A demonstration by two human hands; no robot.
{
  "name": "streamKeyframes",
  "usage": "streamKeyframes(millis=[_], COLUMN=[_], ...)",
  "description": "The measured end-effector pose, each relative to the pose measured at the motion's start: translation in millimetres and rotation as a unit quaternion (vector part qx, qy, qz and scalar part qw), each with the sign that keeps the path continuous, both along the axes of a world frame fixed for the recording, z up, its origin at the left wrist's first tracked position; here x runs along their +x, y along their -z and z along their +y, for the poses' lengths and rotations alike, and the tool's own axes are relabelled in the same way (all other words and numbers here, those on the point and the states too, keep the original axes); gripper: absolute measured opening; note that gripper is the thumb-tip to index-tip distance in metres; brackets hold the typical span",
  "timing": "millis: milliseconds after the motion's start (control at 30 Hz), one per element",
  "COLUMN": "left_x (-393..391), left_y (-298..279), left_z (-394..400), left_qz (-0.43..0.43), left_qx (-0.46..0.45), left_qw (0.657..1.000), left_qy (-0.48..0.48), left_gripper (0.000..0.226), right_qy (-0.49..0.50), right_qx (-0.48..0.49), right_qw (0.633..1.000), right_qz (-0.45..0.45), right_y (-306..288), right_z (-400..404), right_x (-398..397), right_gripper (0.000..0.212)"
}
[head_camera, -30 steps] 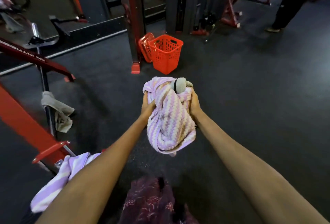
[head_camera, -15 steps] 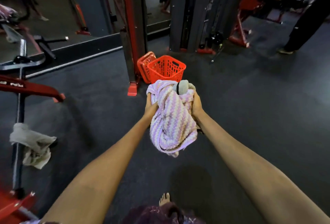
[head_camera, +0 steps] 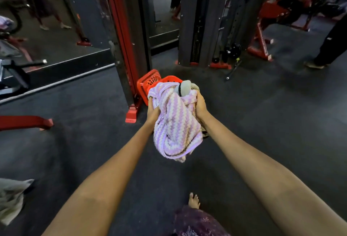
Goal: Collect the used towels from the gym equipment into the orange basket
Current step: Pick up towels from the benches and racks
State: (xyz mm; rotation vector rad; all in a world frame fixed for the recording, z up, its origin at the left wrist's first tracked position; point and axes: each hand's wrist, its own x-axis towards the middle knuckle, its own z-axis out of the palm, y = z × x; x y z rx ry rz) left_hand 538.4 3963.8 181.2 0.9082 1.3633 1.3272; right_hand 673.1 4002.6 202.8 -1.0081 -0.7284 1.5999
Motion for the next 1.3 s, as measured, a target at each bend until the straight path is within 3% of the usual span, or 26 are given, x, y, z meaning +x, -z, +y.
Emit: streamKeyframes(millis=[200, 433, 600, 800, 1033, 1300], left_x=[19.0, 21.4, 16.4, 2.7, -13.8, -25.4], left_y=[-13.8, -19.0, -4.1, 4.9, 2.0, 53.2], left_z=[125.5, 275.5, 386.0, 494.6, 589.2, 644.1], left_qz=[-0.013, 0.001, 0.000, 0.000, 0.018, -0.010], left_qx=[0.015, 0.014, 0.013, 0.000, -0.036, -0.113], left_qw=[0.999, 0.992, 0.988, 0.984, 0.976, 0.951], left_qy=[-0.043, -0.121, -0.155, -0.178, -0.213, -0.287], left_gripper=[0.084, 0.066, 0.065, 0.062, 0.061, 0.070], right_qy=[-0.057, -0.114, -0.128, -0.179, -0.198, -0.269], right_qx=[0.010, 0.031, 0.027, 0.008, -0.020, -0.099], right_qw=[0.997, 0.993, 0.991, 0.984, 0.980, 0.957], right_qz=[-0.043, -0.007, -0.035, -0.007, -0.006, -0.041], right_y=[-15.9, -27.5, -19.1, -17.7, 0.7, 68.7], right_z=[146.0, 305.6, 415.6, 533.6, 642.4, 719.7], right_x=[15.9, 13.7, 6.2, -10.0, -35.6, -59.2], right_gripper=[0.030, 0.032, 0.030, 0.037, 0.035, 0.037])
